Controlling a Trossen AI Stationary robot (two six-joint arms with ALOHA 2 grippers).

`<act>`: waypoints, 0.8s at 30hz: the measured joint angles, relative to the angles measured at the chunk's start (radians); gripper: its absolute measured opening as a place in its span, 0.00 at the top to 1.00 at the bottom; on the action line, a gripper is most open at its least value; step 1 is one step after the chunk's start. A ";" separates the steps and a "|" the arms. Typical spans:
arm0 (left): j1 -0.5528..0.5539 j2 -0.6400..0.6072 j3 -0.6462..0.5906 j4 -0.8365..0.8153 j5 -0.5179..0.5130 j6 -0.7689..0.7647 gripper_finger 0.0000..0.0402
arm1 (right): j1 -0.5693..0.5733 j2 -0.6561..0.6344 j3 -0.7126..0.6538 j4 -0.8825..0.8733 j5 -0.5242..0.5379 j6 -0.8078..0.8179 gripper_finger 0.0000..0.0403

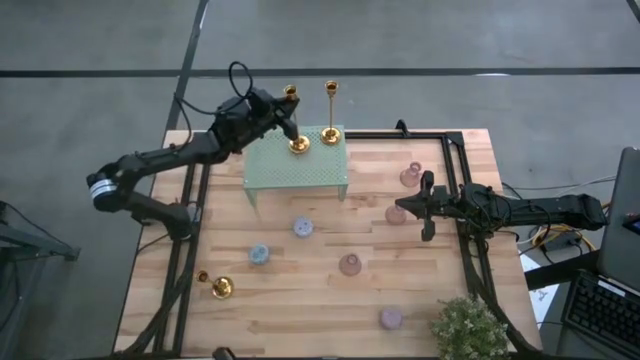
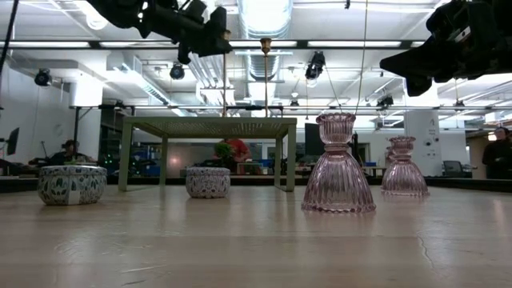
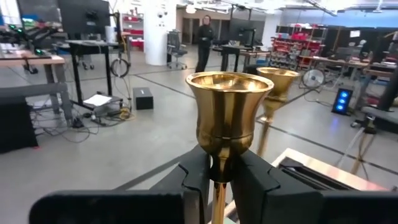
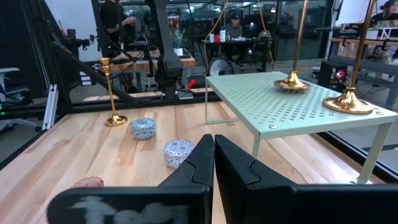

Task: Pick & Place candle stick holders
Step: Put the right gold candle holder on the shelf

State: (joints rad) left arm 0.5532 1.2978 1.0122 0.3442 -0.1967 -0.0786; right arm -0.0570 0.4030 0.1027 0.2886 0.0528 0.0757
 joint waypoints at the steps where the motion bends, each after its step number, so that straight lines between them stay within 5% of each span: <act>1: 0.005 0.007 0.000 0.005 -0.002 0.002 0.87 | 0.000 0.000 0.000 0.000 0.000 0.000 0.98; 24: 0.049 0.063 0.000 0.078 -0.001 0.046 0.87 | 0.000 0.000 0.000 0.000 0.000 0.000 0.98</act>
State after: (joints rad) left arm 0.6025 1.3607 1.0122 0.4220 -0.1974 -0.0324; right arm -0.0567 0.4030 0.1027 0.2886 0.0526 0.0757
